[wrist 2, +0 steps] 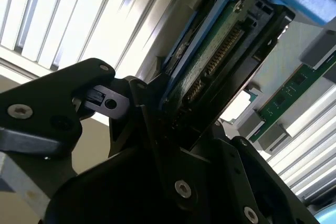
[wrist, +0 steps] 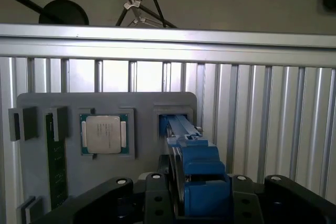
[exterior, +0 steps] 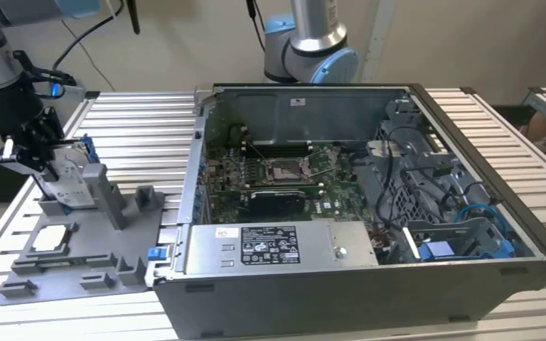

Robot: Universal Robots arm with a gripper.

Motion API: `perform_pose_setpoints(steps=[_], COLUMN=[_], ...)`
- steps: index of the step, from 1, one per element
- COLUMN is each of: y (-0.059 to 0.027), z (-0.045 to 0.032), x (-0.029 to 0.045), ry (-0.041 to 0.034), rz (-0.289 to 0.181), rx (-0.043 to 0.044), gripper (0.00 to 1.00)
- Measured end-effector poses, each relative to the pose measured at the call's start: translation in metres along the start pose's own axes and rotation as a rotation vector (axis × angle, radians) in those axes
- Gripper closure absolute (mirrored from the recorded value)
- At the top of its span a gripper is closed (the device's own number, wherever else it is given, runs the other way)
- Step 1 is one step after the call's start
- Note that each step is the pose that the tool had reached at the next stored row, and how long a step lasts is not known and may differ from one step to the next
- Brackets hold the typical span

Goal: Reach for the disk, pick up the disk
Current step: 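Pick up the disk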

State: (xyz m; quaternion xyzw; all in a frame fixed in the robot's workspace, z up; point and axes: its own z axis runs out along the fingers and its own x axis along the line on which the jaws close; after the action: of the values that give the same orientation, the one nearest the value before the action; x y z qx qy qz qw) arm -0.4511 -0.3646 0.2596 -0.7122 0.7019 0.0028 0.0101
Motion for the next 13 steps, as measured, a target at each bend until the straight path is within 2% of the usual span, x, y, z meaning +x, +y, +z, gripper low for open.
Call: perform_pose_setpoints(steps=[2,3,5,6,8,13], y=[0.0000,0.0000,0.0000,0.0000,0.0000,0.0000], z=[0.0000,-0.0001,-0.0003,-0.0002,-0.0002,-0.0001], x=[0.0000,0.0000,0.0000,0.0001,0.0001,0.0000], ry=[0.0003,0.0031,0.0204,0.0224,0.0146,0.0142], rz=[0.000,0.000,0.000,0.000,0.000,0.000], rx=[0.0000,-0.0001,-0.0008,-0.0007,-0.0005,-0.0003], gripper=[1.00,1.00,1.00,1.00,1.00,1.00])
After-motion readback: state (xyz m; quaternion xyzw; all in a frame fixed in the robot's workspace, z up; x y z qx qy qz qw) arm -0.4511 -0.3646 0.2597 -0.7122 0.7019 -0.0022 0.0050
